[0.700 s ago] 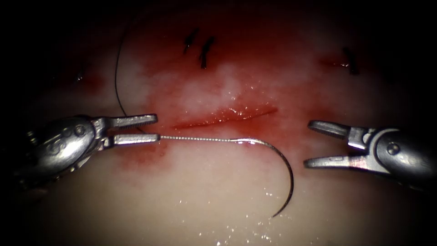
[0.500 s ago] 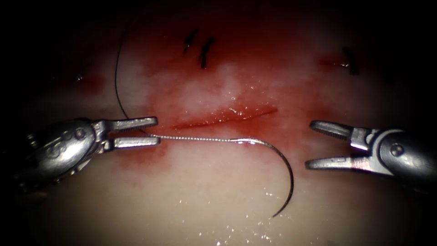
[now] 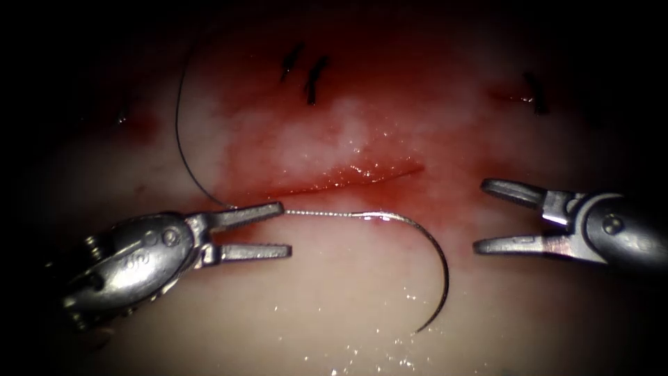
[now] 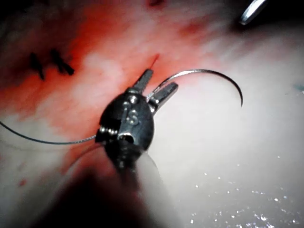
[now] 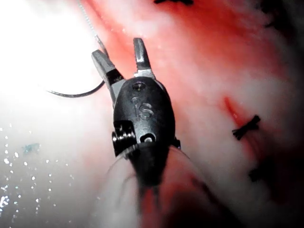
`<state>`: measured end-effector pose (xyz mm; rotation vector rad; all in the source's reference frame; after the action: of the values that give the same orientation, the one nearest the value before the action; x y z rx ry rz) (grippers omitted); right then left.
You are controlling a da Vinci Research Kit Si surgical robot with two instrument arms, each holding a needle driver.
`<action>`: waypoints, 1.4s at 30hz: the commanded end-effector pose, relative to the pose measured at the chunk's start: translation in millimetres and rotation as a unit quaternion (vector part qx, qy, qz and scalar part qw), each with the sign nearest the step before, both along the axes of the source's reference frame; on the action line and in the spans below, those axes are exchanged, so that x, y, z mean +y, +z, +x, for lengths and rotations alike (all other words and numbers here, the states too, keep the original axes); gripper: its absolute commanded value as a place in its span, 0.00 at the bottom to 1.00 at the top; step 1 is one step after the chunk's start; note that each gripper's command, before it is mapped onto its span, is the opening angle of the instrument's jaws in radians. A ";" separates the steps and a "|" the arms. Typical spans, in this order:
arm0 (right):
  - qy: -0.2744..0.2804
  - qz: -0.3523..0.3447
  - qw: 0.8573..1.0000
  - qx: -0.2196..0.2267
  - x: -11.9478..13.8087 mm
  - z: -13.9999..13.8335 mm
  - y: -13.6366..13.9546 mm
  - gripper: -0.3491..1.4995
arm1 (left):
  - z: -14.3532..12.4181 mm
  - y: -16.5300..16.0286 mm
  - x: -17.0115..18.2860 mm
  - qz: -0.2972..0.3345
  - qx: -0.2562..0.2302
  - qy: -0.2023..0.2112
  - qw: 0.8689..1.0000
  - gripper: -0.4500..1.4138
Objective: Wound Closure
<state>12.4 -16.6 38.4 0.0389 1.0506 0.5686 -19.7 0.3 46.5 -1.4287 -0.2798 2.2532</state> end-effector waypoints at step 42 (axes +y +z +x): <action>0.022 0.001 0.999 -0.039 -0.5 0.2 -0.4 0.57 | -14.8 7.8 -6.6 0.160 0.218 -0.042 0.962 0.54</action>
<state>11.9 -17.0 37.3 -0.0058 0.9743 0.6084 -34.0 -6.3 53.8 -0.7403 -0.4123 2.2586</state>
